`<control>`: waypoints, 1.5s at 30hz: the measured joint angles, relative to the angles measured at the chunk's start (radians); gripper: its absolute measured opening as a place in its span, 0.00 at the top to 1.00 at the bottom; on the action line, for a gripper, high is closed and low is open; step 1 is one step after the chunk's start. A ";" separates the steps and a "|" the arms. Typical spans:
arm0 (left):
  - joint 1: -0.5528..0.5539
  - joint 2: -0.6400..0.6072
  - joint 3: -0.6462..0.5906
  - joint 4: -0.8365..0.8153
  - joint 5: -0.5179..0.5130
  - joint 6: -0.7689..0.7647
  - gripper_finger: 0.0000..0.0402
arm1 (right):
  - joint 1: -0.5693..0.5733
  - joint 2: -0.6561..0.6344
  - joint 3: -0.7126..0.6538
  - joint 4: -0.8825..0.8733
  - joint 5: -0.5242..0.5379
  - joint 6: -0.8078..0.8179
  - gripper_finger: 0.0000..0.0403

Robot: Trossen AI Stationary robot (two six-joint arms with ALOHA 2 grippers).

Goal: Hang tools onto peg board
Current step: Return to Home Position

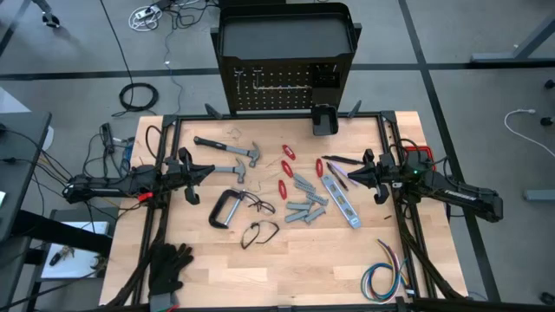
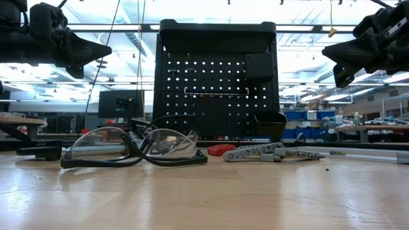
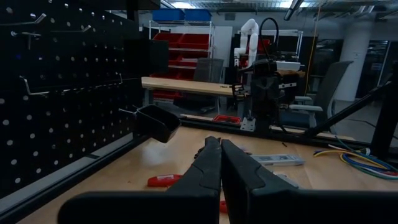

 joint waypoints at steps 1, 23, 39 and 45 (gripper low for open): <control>0.000 0.000 0.000 0.000 0.000 0.000 0.98 | 0.000 0.000 0.000 0.000 0.000 0.000 0.92; 0.000 0.000 0.000 0.000 0.000 0.000 0.98 | 0.000 0.000 0.000 0.000 0.000 0.000 0.93; 0.000 0.000 0.000 0.000 0.000 0.000 0.98 | 0.000 0.000 0.000 0.000 0.000 0.000 0.93; 0.000 0.000 0.000 0.000 0.000 0.000 0.98 | 0.000 0.000 0.000 0.000 0.000 0.000 0.92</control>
